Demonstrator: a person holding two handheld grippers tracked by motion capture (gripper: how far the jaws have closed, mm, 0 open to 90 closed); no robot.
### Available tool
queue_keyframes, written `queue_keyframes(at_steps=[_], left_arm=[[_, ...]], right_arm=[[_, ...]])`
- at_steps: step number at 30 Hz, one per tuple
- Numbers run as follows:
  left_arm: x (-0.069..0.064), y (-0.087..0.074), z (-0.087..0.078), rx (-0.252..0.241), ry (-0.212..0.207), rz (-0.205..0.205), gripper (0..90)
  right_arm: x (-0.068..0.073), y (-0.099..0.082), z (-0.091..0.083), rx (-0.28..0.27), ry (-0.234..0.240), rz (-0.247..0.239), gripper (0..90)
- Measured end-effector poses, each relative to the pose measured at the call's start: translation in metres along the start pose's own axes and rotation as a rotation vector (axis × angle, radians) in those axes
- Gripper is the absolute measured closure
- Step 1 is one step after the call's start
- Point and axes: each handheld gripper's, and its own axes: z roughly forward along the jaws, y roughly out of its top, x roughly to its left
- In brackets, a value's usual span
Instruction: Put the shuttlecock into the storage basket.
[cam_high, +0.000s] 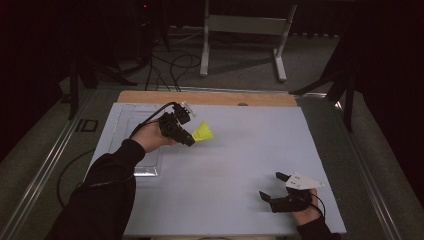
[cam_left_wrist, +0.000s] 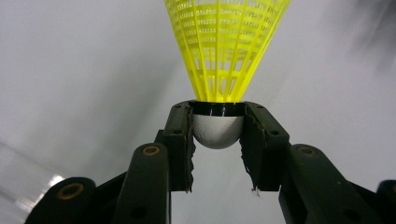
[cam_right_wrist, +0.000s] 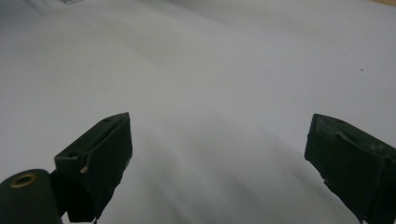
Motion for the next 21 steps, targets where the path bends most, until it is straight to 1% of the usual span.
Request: queue_keyframes(at_steps=[1, 2, 3, 4, 5, 6, 7, 8, 9, 10, 12, 13, 14, 15, 16, 17, 19, 21], left_arm=[[0.000, -0.002, -0.002, -0.003, 0.008, 0.001, 65.8], [0.001, -0.004, -0.005, -0.002, 0.006, -0.010, 65.8], [0.001, -0.005, -0.006, 0.004, 0.010, -0.007, 65.8], [0.002, -0.007, -0.009, -0.002, 0.017, -0.011, 65.8], [0.002, -0.009, -0.011, -0.002, 0.010, -0.019, 65.8], [0.002, -0.010, -0.013, 0.001, 0.019, -0.014, 65.8], [0.002, -0.012, -0.016, -0.007, 0.023, -0.013, 65.8], [0.002, -0.014, -0.018, -0.006, 0.021, -0.024, 65.8], [0.003, -0.015, -0.021, -0.007, 0.032, -0.021, 65.8], [0.003, -0.017, -0.024, -0.014, 0.028, -0.030, 65.8], [0.004, -0.021, -0.029, -0.018, 0.038, -0.035, 65.8], [0.005, -0.023, -0.032, -0.021, 0.035, -0.038, 65.8], [0.005, -0.023, -0.032, -0.021, 0.035, -0.038, 65.8], [0.005, -0.026, -0.036, -0.035, 0.043, -0.052, 65.8], [0.006, -0.028, -0.038, -0.032, 0.038, -0.056, 65.8], [0.006, -0.030, -0.040, -0.028, 0.044, -0.050, 65.9], [0.007, -0.034, -0.044, -0.029, 0.042, -0.059, 65.8], [0.007, -0.037, -0.047, -0.035, 0.051, -0.068, 65.8]], right_arm=[[0.000, 0.000, 0.000, 0.000, -0.001, 0.001, 7.8], [0.000, 0.000, 0.000, 0.001, -0.001, 0.000, 7.8], [0.000, 0.000, 0.000, 0.001, 0.000, -0.001, 7.8], [0.000, 0.000, 0.000, 0.001, 0.000, -0.001, 7.8], [0.000, 0.000, 0.000, 0.001, -0.001, -0.002, 7.8], [0.000, 0.000, 0.000, 0.001, -0.001, -0.002, 7.8], [0.000, 0.000, 0.000, 0.002, -0.001, -0.002, 7.8], [0.000, 0.000, 0.000, 0.001, -0.002, -0.002, 7.8], [0.000, 0.000, 0.000, 0.002, -0.002, -0.002, 7.8], [0.000, 0.000, 0.000, 0.002, -0.003, -0.002, 7.8], [0.001, 0.000, 0.000, 0.002, -0.005, -0.002, 7.8], [0.001, 0.001, 0.000, 0.002, -0.004, -0.002, 7.8], [0.001, 0.001, 0.000, 0.002, -0.004, -0.002, 7.8], [0.001, 0.001, -0.001, 0.002, -0.004, -0.004, 7.8], [0.001, 0.001, 0.000, 0.001, -0.004, -0.008, 7.8], [0.001, 0.001, 0.000, 0.002, -0.003, -0.006, 7.9], [0.001, 0.001, 0.000, 0.002, -0.004, -0.008, 7.8], [0.001, 0.001, 0.000, 0.000, -0.002, -0.006, 7.8]])
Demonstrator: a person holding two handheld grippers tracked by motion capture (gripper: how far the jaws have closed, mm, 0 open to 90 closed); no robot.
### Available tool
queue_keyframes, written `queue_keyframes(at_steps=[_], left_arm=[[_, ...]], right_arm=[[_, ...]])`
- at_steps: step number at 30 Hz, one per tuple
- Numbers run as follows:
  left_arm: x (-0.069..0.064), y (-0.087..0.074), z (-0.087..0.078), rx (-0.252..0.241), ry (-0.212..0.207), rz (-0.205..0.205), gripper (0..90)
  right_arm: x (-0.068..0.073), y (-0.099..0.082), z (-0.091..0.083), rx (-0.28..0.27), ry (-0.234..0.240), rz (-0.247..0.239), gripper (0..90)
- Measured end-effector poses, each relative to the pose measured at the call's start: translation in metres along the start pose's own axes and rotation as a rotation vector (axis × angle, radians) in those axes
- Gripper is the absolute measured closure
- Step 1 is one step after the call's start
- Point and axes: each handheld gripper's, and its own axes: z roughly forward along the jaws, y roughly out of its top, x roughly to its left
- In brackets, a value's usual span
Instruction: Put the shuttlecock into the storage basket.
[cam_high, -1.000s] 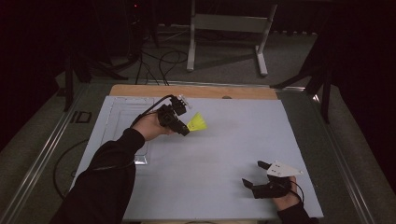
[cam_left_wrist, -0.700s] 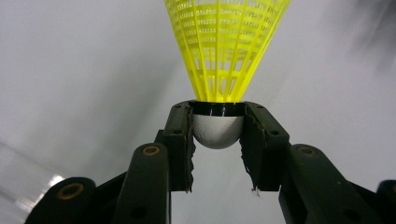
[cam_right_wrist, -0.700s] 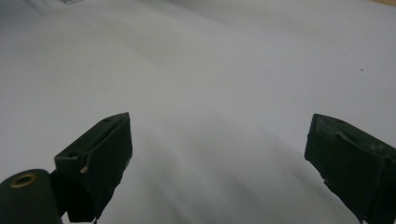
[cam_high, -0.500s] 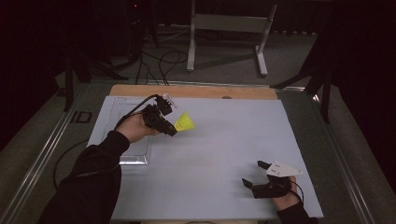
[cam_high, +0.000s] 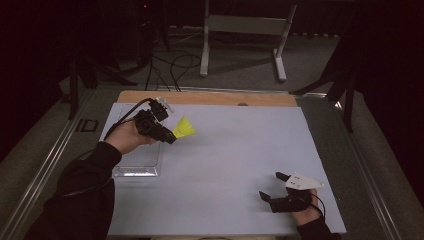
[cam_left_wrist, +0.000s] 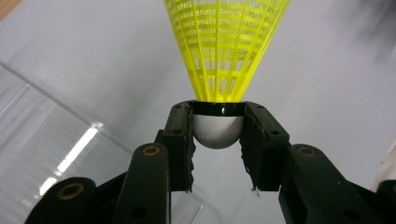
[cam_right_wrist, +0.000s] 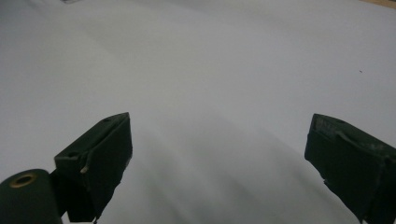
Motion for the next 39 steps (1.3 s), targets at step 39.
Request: queue_keyframes(at_steps=[39], left_arm=[[0.023, -0.098, -0.059, -0.022, 0.096, -0.168, 65.8]], right_arm=[[0.000, 0.001, 0.001, 0.006, 0.011, 0.006, 7.9]])
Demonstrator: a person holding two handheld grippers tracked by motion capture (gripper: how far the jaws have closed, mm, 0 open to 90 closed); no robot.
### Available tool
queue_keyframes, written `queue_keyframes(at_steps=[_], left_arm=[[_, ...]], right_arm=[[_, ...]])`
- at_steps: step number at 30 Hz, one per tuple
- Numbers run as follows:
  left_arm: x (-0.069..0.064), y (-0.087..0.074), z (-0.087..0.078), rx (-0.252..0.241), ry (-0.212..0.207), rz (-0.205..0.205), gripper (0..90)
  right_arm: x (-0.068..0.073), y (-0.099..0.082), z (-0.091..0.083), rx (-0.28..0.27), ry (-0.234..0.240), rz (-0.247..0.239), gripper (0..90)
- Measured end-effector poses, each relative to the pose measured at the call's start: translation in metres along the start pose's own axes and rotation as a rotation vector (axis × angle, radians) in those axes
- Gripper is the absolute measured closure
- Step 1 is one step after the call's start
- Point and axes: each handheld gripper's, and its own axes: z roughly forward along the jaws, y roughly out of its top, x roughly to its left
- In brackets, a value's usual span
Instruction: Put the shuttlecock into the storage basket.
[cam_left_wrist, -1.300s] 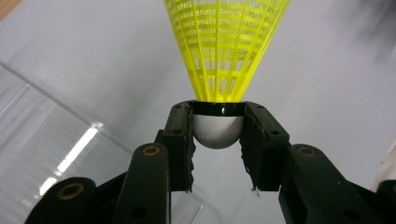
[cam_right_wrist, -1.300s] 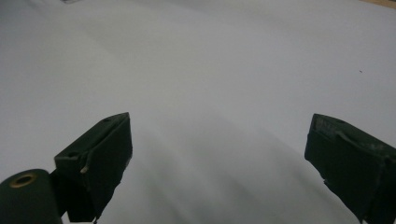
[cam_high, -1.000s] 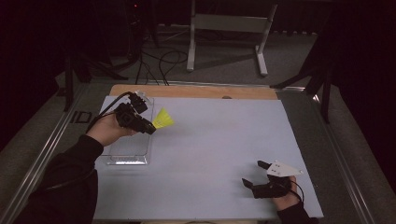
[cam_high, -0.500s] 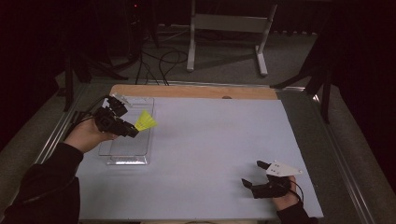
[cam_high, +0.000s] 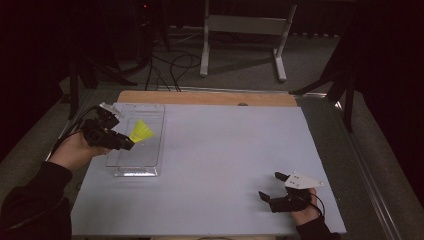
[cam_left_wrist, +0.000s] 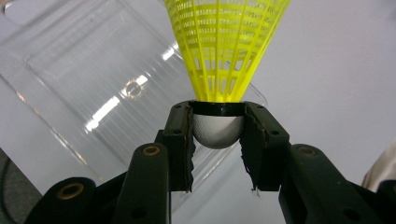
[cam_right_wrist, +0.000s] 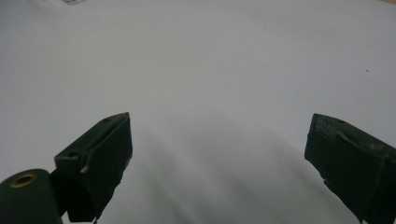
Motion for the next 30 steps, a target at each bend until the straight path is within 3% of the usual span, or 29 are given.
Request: queue_keyframes(at_steps=[8, 15, 30], left_arm=[[0.010, -0.023, 0.000, 0.009, 0.009, -0.042, 65.8], [0.019, -0.036, 0.009, 0.014, -0.003, -0.073, 65.8], [0.038, -0.047, 0.035, 0.040, 0.000, -0.116, 65.7]], right_arm=[[0.001, 0.000, 0.001, 0.003, 0.001, 0.000, 7.9], [0.001, 0.000, 0.001, 0.007, 0.003, 0.000, 7.9], [0.001, 0.000, 0.001, 0.007, 0.009, 0.001, 7.9]])
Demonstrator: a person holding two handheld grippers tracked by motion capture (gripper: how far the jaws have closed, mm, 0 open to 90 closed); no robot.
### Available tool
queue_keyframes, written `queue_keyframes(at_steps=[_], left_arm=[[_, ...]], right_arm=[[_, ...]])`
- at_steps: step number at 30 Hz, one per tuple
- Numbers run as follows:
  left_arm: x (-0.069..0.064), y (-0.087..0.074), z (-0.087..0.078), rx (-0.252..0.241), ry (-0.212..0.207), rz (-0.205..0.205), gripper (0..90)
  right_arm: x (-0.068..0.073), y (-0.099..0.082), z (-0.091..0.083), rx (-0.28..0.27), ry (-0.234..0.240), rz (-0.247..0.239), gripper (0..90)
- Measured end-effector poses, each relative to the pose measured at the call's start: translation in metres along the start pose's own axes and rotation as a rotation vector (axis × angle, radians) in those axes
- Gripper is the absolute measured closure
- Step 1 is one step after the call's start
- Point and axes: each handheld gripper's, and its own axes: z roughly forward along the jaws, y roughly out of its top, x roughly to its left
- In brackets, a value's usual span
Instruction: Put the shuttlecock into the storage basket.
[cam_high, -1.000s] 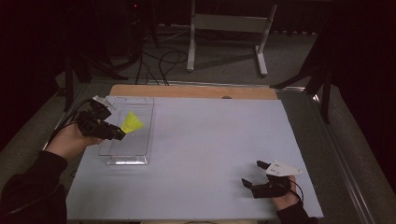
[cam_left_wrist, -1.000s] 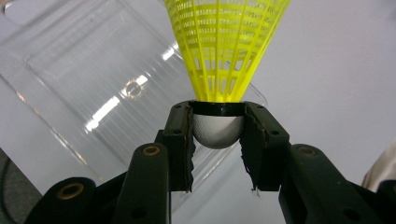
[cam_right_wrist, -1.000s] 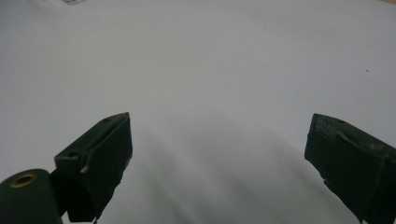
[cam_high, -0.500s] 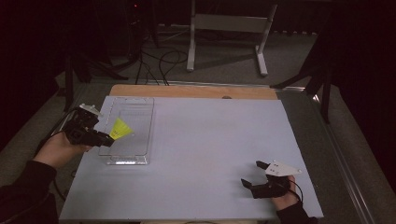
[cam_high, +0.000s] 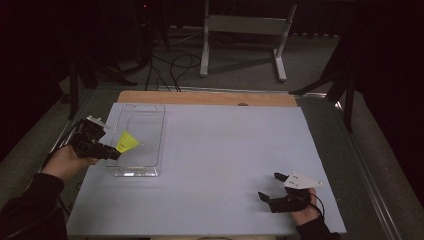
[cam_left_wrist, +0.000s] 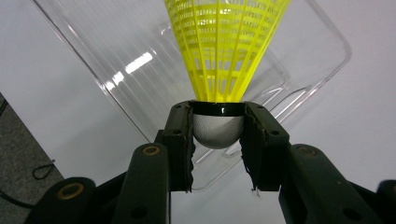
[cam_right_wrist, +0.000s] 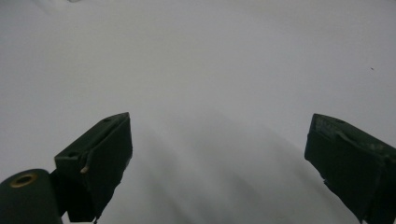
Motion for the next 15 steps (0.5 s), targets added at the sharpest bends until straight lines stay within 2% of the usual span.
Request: queue_keyframes(at_steps=[10, 15], left_arm=[[0.008, 0.000, 0.016, 0.040, 0.006, -0.013, 65.6], [0.007, 0.001, 0.022, 0.069, 0.006, -0.001, 65.5]], right_arm=[[0.000, 0.000, 0.000, 0.001, 0.002, 0.002, 7.9], [0.000, 0.000, 0.000, 0.004, 0.003, 0.003, 7.9]])
